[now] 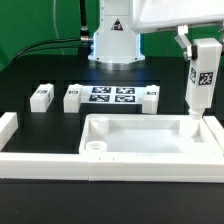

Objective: Assemble desk

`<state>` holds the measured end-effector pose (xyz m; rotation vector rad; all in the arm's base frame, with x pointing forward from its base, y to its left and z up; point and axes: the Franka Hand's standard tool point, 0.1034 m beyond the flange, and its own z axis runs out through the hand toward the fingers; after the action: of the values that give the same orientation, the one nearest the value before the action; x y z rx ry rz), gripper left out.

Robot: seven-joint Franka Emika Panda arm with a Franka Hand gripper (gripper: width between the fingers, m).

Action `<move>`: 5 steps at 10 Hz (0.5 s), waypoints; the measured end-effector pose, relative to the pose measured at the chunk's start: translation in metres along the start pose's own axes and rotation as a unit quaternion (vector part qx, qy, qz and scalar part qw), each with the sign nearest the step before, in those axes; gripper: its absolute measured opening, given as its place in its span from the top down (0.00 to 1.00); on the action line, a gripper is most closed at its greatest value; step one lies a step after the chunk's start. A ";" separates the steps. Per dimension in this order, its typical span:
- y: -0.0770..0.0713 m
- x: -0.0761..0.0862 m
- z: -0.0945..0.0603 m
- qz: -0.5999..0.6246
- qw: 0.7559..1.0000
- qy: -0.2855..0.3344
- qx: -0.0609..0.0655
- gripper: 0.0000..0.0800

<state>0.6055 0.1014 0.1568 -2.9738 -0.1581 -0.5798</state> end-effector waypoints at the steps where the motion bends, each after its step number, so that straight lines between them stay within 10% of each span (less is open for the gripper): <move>1: 0.001 0.012 0.008 -0.024 1.000 -0.005 0.003 0.64; 5: 0.020 0.053 0.018 -0.061 0.998 -0.005 0.007 0.64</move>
Offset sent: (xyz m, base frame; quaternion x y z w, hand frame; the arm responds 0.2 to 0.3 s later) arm 0.0482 -0.0147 0.0095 0.0816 -0.0248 -0.0495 0.9951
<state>0.6630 0.0886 0.1589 -2.9693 -0.3446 -0.5731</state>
